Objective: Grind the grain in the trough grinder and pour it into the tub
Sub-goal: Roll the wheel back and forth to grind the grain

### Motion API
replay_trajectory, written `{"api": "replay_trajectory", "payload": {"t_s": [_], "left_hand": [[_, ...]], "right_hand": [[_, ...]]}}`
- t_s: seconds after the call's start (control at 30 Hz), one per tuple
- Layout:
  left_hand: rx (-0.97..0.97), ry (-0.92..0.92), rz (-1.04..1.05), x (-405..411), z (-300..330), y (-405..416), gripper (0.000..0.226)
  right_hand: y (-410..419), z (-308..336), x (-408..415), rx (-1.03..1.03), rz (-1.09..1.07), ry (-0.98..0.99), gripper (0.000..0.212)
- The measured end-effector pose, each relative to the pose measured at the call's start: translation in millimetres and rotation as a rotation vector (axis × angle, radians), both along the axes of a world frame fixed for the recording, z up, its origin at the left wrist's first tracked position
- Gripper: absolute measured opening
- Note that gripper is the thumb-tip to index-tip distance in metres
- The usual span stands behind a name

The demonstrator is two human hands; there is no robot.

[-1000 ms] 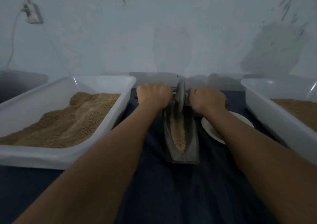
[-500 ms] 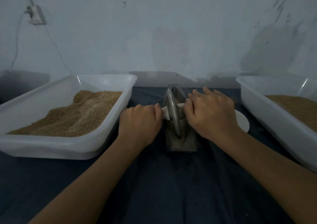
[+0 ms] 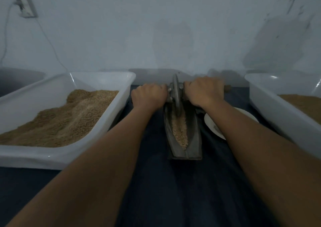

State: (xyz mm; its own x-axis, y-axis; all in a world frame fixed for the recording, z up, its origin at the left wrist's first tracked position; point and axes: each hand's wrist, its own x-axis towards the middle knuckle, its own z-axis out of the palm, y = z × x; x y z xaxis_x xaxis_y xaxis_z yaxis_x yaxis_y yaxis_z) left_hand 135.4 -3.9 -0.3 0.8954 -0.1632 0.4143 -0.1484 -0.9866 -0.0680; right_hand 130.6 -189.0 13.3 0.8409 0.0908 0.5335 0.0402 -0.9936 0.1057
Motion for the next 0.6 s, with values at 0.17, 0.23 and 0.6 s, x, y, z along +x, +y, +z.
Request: {"api": "replay_trajectory", "payload": {"t_s": [0.17, 0.23, 0.6], "left_hand": [[0.183, -0.176, -0.106, -64.1, 6.6, -4.6, 0.023], [0.237, -0.206, -0.138, -95.0, 7.1, -0.6, 0.029], [0.136, -0.065, -0.049, -56.2, -1.6, 2.3, 0.025]], "right_hand": [[-12.0, -14.2, -61.3, 0.047, 0.076, -0.003, 0.039], [-15.9, -18.3, -94.7, 0.115, 0.12, -0.055, 0.043], [-6.1, -11.0, -71.8, -0.045, 0.037, -0.086, 0.055]]}}
